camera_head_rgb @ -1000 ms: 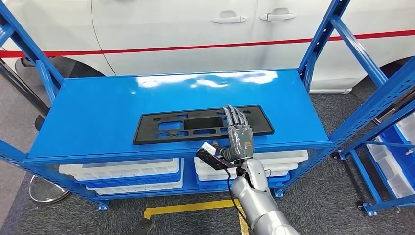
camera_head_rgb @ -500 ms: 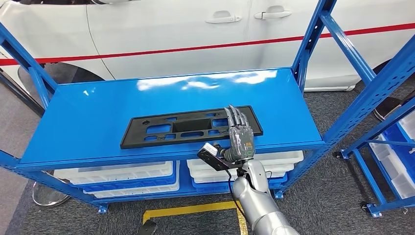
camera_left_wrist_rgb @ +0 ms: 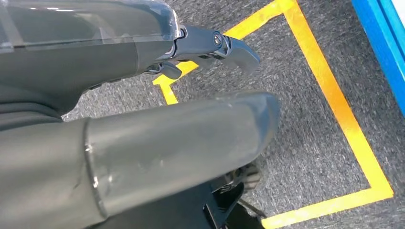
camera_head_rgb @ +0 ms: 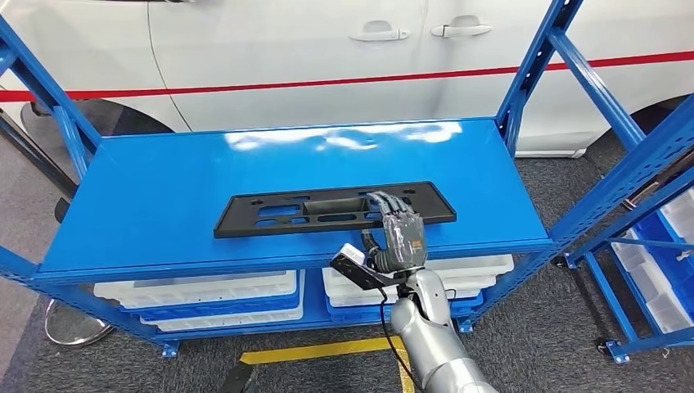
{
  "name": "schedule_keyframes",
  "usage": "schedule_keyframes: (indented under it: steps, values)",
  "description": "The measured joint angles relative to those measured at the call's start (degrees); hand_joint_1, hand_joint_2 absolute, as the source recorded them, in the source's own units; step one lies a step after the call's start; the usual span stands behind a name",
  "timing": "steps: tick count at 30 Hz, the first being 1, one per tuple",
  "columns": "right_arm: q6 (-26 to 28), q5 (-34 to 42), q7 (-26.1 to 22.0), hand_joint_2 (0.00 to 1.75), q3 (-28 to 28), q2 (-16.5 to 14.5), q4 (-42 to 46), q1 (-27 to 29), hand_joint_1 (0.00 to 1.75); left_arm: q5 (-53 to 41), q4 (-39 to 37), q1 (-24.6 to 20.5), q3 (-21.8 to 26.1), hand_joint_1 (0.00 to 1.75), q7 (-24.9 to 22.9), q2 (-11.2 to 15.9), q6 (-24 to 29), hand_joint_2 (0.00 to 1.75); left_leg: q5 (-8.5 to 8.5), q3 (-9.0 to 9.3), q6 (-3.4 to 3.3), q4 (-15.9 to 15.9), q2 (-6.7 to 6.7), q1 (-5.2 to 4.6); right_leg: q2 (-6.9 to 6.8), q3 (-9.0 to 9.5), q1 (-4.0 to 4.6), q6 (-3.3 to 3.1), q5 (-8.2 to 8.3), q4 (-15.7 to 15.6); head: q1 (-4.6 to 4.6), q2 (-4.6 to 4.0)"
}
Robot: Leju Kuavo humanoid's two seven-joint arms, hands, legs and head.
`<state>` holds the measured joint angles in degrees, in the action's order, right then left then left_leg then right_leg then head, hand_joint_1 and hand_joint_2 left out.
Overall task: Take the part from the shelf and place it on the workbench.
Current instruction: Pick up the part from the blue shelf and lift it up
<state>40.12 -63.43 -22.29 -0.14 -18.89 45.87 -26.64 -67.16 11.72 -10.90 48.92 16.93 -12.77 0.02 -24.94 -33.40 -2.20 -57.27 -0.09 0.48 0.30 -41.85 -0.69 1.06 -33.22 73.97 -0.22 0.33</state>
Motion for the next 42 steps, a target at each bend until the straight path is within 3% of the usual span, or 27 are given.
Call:
schedule_keyframes:
  steps: [1,2,4,6,9,11,12,15,16,18,23,24,25,27,28,29,31,32,33,34,35,38,40,42]
  values:
    - [0.0,0.1,-0.2,1.75,0.0,0.1,0.1,0.3,1.74,0.0,0.0,0.0,0.0,0.0,0.0,0.0,0.1,0.0,-0.07,0.01,-0.01,-0.1,-0.03,0.0,-0.01,-0.6,-0.07,0.07,0.34,0.9,-0.01,0.0]
    - [0.0,0.2,-0.5,1.75,-0.1,0.1,0.2,0.4,1.74,0.1,0.0,0.0,0.0,0.0,0.1,0.0,0.1,0.0,-0.18,0.03,0.03,-0.2,-0.08,0.01,-0.03,-0.12,-0.14,0.08,1.71,-0.3,0.0,0.0]
    - [0.0,0.4,-1.1,1.75,-0.1,0.2,0.8,0.4,1.75,0.2,0.0,0.0,0.0,0.0,0.2,0.0,0.2,0.0,-0.63,0.09,0.33,-0.7,-0.19,0.01,-0.11,3.29,-0.18,-0.13,5.59,-7.4,0.0,0.0]
    - [0.1,0.7,-1.8,1.75,-0.1,0.2,1.6,0.4,1.75,0.4,0.0,0.0,0.0,0.0,0.4,0.0,0.4,0.0,-1.12,-0.01,0.9,-1.4,-0.26,-0.18,-0.13,5.94,-0.01,-0.56,7.33,-13.0,-0.02,0.0]
    - [0.1,1.2,-2.5,1.75,-0.2,0.2,2.5,0.5,1.75,0.6,0.0,-0.1,0.0,0.0,0.6,0.1,0.7,0.0,-1.33,0.03,1.78,-1.4,-0.28,-0.23,-0.07,6.48,0.23,-1.42,7.27,-14.1,-0.02,0.0]
    - [0.1,1.6,-2.8,1.75,-0.2,0.2,3.0,0.5,1.75,0.9,0.0,-0.1,0.1,0.0,0.8,0.1,0.8,0.0,-2.52,-0.38,2.42,-2.8,-0.25,-0.08,-0.14,6.77,0.05,-2.15,7.46,-14.5,-0.03,0.0]
    - [0.1,1.9,-3.0,1.75,-0.2,0.2,3.3,0.6,1.75,1.1,0.0,-0.1,0.1,0.0,0.9,0.1,0.9,0.0,-3.93,-1.29,2.73,-5.0,-0.23,0.02,-0.22,6.9,-0.1,-2.44,7.54,-14.7,-0.04,0.0]
    - [0.1,3.1,-3.0,1.75,-0.1,0.3,4.4,1.2,1.75,1.3,0.0,0.1,0.2,0.0,1.1,0.2,1.2,0.0,-8.69,-6.12,3.37,-15.5,-0.21,0.29,-0.39,6.93,-0.09,-2.78,7.49,-14.7,-0.04,0.0]
    - [0.1,3.5,-3.0,1.75,0.0,0.3,4.7,1.5,1.75,1.3,0.0,0.3,0.2,0.0,1.1,0.2,1.3,0.0,-9.15,-7.15,3.47,-17.6,-0.2,0.32,-0.41,6.93,-0.08,-2.8,7.47,-14.7,-0.04,0.0]
    - [0.1,3.9,-2.8,1.75,0.1,0.4,5.1,1.8,1.75,1.3,0.0,0.4,0.2,0.0,1.1,0.2,1.4,0.0,-8.85,-7.73,3.52,-18.7,-0.2,0.33,-0.4,6.95,-0.08,-2.79,7.46,-14.7,-0.03,0.0]
    - [0.1,4.0,-2.8,1.75,0.2,0.5,5.2,1.9,1.75,1.3,0.0,0.5,0.2,0.0,1.1,0.2,1.4,0.0,-8.43,-7.55,3.52,-18.3,-0.2,0.33,-0.38,6.96,-0.08,-2.79,7.45,-14.7,-0.04,0.0]
    - [0.1,4.2,-2.8,1.75,0.3,0.5,5.4,1.9,1.75,1.3,0.0,0.5,0.2,0.0,1.1,0.2,1.4,0.0,-7.58,-6.95,3.49,-17.0,-0.2,0.34,-0.35,6.98,-0.08,-2.78,7.45,-14.7,-0.04,0.0]
    - [0.1,4.4,-2.7,1.75,0.5,0.6,5.6,2.0,1.75,1.3,0.0,0.5,0.2,0.0,1.1,0.3,1.5,0.0,-6.09,-5.75,3.42,-14.4,-0.19,0.34,-0.3,7.02,-0.09,-2.74,7.42,-14.6,-0.05,0.0]
    - [0.1,4.7,-2.5,1.75,0.8,0.7,6.2,2.0,1.75,1.3,0.0,0.4,0.3,0.0,1.1,0.4,1.6,0.0,-2.75,-1.89,3.06,-6.3,-0.17,0.28,-0.19,7.15,-0.03,-2.46,7.32,-14.6,-0.04,0.0]
    - [0.1,4.8,-2.5,1.75,1.0,0.8,6.5,2.1,1.75,1.3,0.0,0.4,0.3,0.0,1.2,0.4,1.6,0.0,-1.77,-0.49,2.62,-3.3,-0.19,0.11,-0.14,7.18,0.0,-2.01,7.4,-14.7,-0.04,0.0]
    - [0.1,5.1,-2.3,1.75,1.1,0.9,6.9,2.2,1.75,1.3,0.0,0.4,0.3,0.0,1.3,0.4,1.7,0.0,-1.23,0.38,1.82,-1.3,-0.13,0.06,-0.11,6.42,0.02,-1.4,6.31,-13.1,-0.03,0.0]
    - [0.1,5.8,-2.2,1.75,1.3,1.2,7.4,2.5,1.75,1.4,0.0,0.3,0.4,0.0,1.5,0.4,1.8,0.0,-0.77,0.53,0.38,-0.5,-0.03,0.0,-0.07,3.25,-0.04,-0.3,2.76,-6.5,-0.01,0.0]
    - [0.1,6.4,-2.4,1.75,1.4,1.4,7.5,2.7,1.75,1.5,0.0,0.2,0.4,0.0,1.7,0.4,1.8,0.0,-0.58,0.58,-0.06,-0.2,0.05,0.09,-0.08,1.15,-0.06,-0.04,0.63,-2.0,0.0,0.0]
    - [0.1,6.8,-2.9,1.75,1.4,1.5,7.6,2.9,1.75,1.7,0.0,0.2,0.4,0.0,1.9,0.5,1.8,0.0,-0.6,0.57,-0.08,-0.3,0.04,0.05,-0.1,-0.13,-0.08,0.03,-0.01,0.5,0.02,0.0]
    - [0.1,7.4,-3.6,1.75,1.5,1.6,7.9,3.1,1.75,2.0,0.0,0.2,0.5,0.0,2.2,0.5,1.8,0.0,-0.63,0.57,-0.09,-0.4,0.02,0.03,-0.11,-0.52,-0.08,0.04,0.38,1.2,0.01,0.0]
    - [0.1,8.0,-4.6,1.75,1.5,1.6,8.5,3.4,1.75,2.4,0.0,0.2,0.6,0.0,2.8,0.5,1.8,0.0,-0.71,0.6,-0.05,-0.5,-0.04,0.03,-0.13,0.31,-0.08,-0.02,1.92,-0.5,0.02,0.0]
    - [0.1,9.5,-7.8,1.75,2.4,1.6,13.5,4.9,1.75,4.6,0.0,0.2,1.3,0.0,5.4,0.5,1.7,0.0,-1.26,0.5,0.47,-1.2,-0.23,-0.13,-0.17,5.58,0.05,-0.58,6.81,-11.3,0.0,0.0]
    - [0.1,10.5,-8.4,1.75,4.5,1.6,19.3,7.1,1.75,6.3,0.0,0.2,2.1,0.0,7.3,0.5,2.4,0.87,-1.5,0.24,1.0,-1.5,-0.29,-0.33,-0.15,6.72,0.22,-0.95,7.07,-14.0,-0.02,0.0]
    - [0.1,11.3,-7.3,1.75,8.3,2.1,26.1,9.3,1.75,7.0,0.0,0.2,2.7,0.0,8.9,0.6,4.0,1.75,-1.66,0.16,1.57,-1.5,-0.29,-0.3,-0.09,6.66,0.2,-1.44,7.16,-14.2,-0.01,0.0]
